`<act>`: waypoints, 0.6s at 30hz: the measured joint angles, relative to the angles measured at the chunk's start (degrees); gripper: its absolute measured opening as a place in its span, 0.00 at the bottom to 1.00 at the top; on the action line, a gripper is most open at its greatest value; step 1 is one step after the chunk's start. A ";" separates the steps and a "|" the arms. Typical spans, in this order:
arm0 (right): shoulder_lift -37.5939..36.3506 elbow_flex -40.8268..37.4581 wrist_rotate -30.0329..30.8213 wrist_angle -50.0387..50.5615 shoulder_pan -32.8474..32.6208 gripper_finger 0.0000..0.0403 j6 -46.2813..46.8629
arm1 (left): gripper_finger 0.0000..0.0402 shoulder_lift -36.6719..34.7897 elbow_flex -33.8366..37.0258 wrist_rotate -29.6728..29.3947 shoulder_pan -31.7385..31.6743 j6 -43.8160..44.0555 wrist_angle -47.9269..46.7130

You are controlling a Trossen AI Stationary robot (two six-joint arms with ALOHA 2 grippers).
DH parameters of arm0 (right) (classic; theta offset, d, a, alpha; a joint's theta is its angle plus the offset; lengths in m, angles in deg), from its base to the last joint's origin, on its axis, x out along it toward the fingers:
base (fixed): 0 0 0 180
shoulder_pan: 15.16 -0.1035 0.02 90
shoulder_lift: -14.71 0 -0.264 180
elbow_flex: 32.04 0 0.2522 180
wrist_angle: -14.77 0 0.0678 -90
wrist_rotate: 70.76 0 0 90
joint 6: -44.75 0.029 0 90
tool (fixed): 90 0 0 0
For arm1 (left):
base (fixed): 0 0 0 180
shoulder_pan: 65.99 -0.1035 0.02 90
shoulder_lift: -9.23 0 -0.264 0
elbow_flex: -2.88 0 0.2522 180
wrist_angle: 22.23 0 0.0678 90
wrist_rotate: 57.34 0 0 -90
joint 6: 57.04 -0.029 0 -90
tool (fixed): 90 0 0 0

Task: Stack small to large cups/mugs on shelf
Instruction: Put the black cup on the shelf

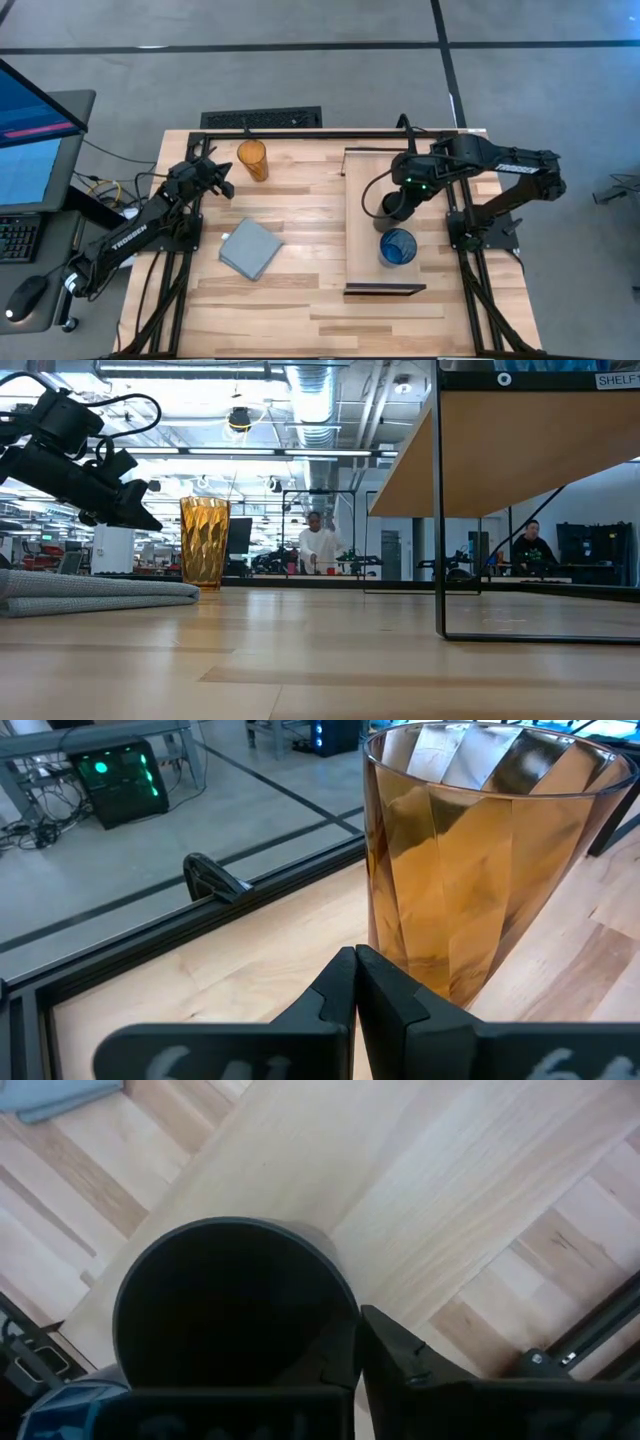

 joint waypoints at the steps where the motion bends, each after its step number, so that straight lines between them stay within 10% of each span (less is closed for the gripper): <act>1: -0.04 0.00 -0.26 -0.01 0.01 0.08 0.14 | 0.00 0.00 0.00 0.00 0.00 0.02 0.00; 18: -0.12 0.00 -0.29 -0.01 0.00 0.15 1.48 | 0.00 0.00 0.00 0.05 0.00 0.52 -0.02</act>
